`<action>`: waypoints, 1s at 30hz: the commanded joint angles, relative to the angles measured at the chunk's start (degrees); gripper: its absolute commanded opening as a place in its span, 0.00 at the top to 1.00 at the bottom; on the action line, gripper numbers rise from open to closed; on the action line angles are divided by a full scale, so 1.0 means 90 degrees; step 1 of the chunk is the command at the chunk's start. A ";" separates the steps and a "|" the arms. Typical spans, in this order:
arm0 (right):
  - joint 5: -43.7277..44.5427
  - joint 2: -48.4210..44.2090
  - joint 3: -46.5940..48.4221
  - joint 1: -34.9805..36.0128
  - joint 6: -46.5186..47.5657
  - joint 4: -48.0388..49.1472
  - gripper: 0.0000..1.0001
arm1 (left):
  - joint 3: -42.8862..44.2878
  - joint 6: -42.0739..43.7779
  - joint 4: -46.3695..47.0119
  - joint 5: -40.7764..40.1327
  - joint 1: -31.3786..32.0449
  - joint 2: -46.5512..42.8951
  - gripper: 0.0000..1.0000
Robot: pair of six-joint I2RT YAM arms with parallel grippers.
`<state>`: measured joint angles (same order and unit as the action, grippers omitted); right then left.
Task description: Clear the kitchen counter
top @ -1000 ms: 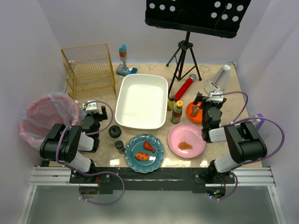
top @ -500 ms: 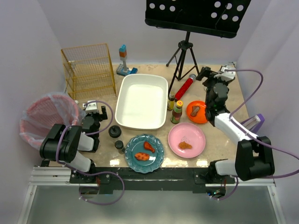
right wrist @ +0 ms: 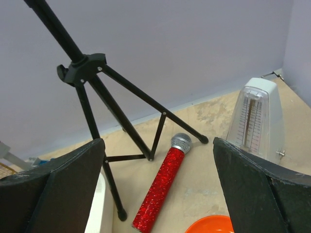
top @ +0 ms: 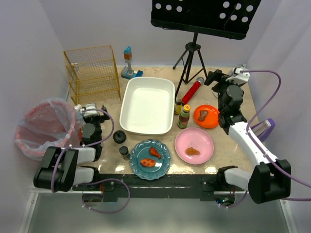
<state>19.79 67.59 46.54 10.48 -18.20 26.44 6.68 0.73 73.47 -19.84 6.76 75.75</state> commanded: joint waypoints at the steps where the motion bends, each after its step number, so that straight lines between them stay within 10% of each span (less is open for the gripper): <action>1: -0.0382 -0.0332 0.0229 -0.0012 -0.0215 -0.0271 0.02 | 0.0448 -0.0216 -0.0933 -0.0491 0.0098 -0.0641 0.00; 25: -0.0939 -0.0645 0.0112 -0.0002 -0.0332 -0.0671 0.02 | 0.2831 -0.1145 -0.4275 0.1149 0.1084 -0.0965 0.00; 30: -0.0920 -0.0772 0.0082 -0.0012 -0.0283 -0.0769 0.02 | 0.4419 -0.1625 -0.6381 0.1070 0.1075 -0.0712 0.00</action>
<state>12.29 63.18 46.65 10.48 -20.51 19.99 34.68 -10.41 30.41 -10.57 16.45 67.66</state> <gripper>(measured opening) 0.985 0.997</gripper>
